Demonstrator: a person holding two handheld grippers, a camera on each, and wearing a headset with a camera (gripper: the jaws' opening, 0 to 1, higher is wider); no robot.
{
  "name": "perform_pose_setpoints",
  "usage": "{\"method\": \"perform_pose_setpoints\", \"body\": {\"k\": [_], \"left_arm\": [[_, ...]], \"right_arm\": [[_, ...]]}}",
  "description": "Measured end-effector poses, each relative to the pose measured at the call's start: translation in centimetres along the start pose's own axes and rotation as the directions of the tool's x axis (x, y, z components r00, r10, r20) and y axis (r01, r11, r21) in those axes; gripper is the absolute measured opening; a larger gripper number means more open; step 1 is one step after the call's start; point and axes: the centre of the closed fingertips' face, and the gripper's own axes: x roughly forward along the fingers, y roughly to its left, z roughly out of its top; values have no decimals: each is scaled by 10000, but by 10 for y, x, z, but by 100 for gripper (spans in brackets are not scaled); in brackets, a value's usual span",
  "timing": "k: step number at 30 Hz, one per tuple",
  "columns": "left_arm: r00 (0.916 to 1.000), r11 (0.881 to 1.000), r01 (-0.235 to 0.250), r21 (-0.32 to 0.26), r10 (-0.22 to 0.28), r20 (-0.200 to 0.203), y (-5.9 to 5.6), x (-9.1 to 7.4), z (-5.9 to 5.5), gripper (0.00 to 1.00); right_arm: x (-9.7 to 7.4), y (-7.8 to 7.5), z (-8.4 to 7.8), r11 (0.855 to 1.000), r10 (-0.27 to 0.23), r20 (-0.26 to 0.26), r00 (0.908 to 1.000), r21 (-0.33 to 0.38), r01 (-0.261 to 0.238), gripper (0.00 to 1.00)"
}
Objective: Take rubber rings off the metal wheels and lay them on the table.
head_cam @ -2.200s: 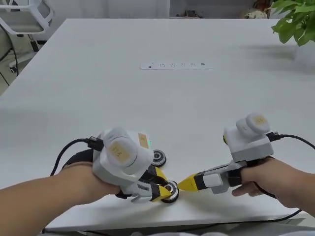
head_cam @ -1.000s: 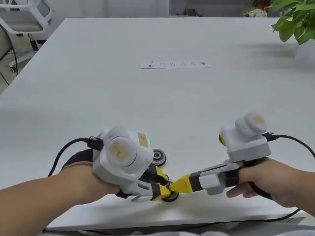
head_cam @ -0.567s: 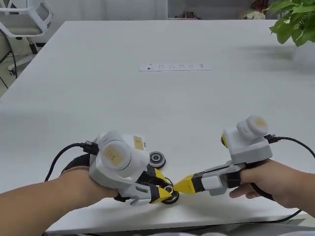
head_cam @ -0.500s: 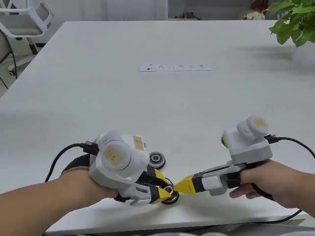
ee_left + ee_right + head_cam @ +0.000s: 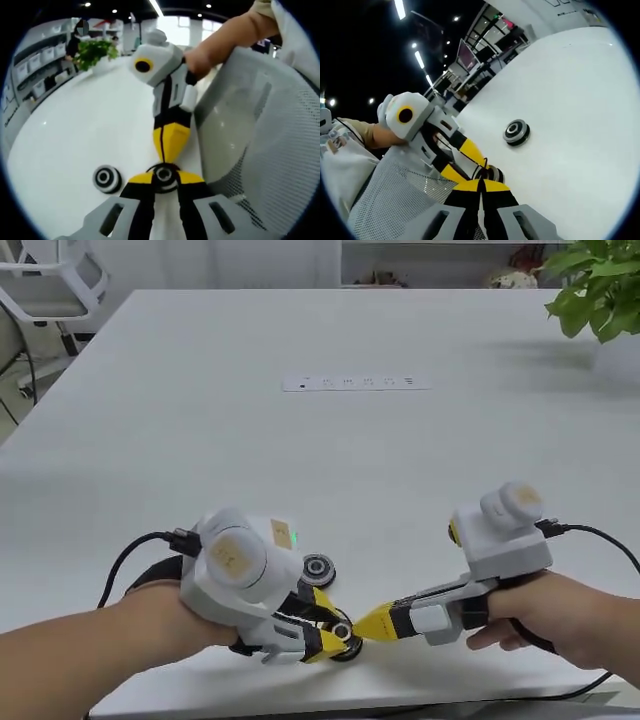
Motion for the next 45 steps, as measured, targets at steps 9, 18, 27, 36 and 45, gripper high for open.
{"method": "perform_pose_setpoints", "body": {"k": [9,18,27,36,45], "left_arm": [[9997,9997,228,32,-228,-20,-4,-9,3,23],[9986,9989,371,-286,-360,378,-8,-23,13,29],[9979,9976,295,-628,-257,600,-10,-40,11,38],[9948,9958,-130,-903,220,993,-2,-64,14,46],[9885,9867,-687,-1474,873,1234,8,-82,5,54]], "right_arm": [[-1,1,3,10000,-3,114,9999,36,3,0],[-4,4,9,10000,51,313,9995,53,-52,0],[-9,7,19,10000,62,670,9977,21,-64,0],[-10,16,26,9999,133,837,9964,20,-135,0],[-6,21,34,9998,177,821,9965,-66,-172,0]]}}
